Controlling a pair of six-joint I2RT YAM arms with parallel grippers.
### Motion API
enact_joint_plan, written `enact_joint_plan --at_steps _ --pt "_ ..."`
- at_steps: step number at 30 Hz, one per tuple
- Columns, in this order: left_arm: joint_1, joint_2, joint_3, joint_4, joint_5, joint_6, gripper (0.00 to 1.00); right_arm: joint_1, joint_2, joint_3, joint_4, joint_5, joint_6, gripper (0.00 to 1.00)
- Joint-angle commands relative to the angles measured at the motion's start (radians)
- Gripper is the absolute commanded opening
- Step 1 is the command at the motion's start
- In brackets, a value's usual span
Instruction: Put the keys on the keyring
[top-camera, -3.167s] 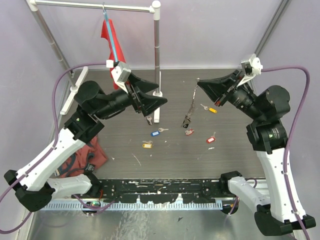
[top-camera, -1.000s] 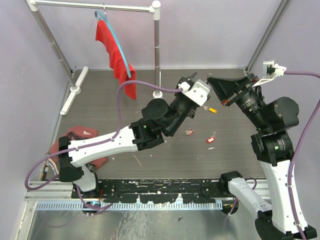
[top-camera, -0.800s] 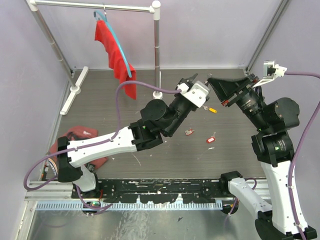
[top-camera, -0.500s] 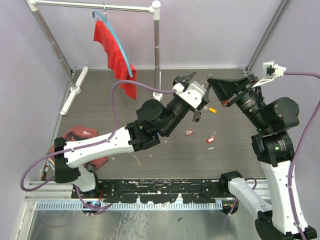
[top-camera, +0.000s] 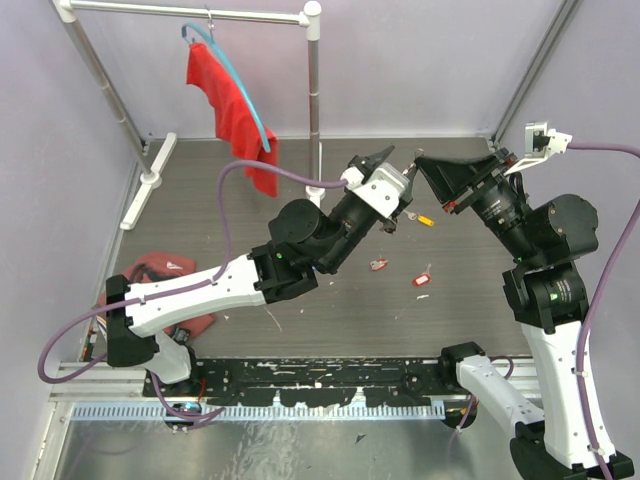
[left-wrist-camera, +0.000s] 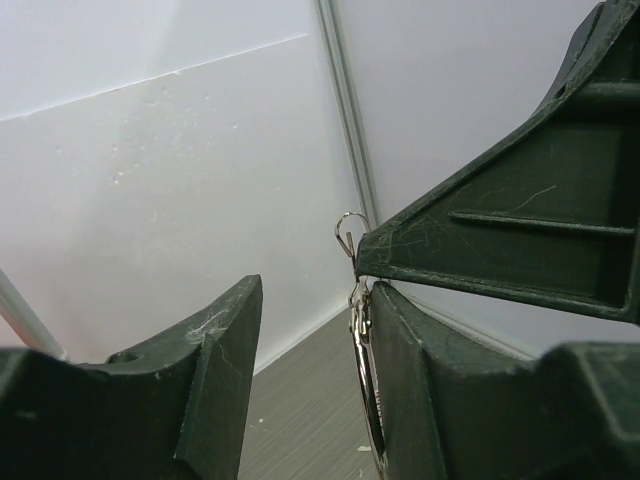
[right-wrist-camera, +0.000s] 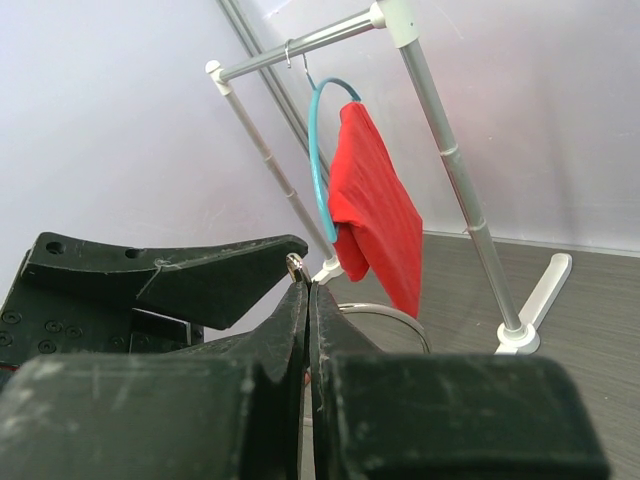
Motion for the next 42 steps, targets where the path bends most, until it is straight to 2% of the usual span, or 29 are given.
enact_joint_plan --at_steps 1,10,16,17,18,20,25,26,30,32,36,42 --pt "-0.001 0.008 0.030 0.051 0.006 0.004 0.52 0.001 -0.017 0.028 0.055 -0.005 0.004 0.01" --pt "0.000 0.014 0.043 0.047 0.031 0.001 0.40 0.002 -0.017 0.020 0.055 -0.011 0.006 0.01" --pt "-0.001 0.009 0.043 0.043 0.054 -0.002 0.25 0.002 -0.017 0.016 0.054 -0.014 0.008 0.01" --pt "0.000 0.007 0.041 0.042 0.060 -0.004 0.22 0.002 -0.017 0.014 0.053 -0.015 0.009 0.01" --pt "-0.001 0.006 0.042 0.039 0.064 -0.005 0.12 0.001 -0.017 0.015 0.053 -0.014 0.008 0.01" --pt "-0.001 0.001 0.038 0.037 0.067 -0.007 0.00 0.002 -0.017 0.014 0.053 -0.014 0.009 0.01" --pt "-0.001 -0.008 0.039 0.012 0.066 -0.015 0.00 0.002 -0.017 0.017 0.051 -0.017 0.007 0.01" --pt "-0.001 -0.010 0.042 0.000 0.064 -0.017 0.00 0.002 -0.017 0.018 0.052 -0.016 0.005 0.04" --pt "-0.001 -0.019 0.058 -0.058 0.053 -0.032 0.00 0.002 -0.024 0.030 0.046 -0.010 -0.016 0.33" --pt "-0.001 -0.032 0.052 -0.086 0.053 -0.042 0.00 0.002 -0.030 0.047 0.034 -0.001 -0.042 0.43" --pt "-0.001 -0.085 0.026 -0.155 0.056 -0.071 0.00 0.001 -0.053 0.078 -0.005 0.020 -0.145 0.52" --pt "0.010 -0.190 0.016 -0.398 0.131 -0.163 0.00 0.000 -0.099 0.073 -0.031 0.019 -0.308 0.62"
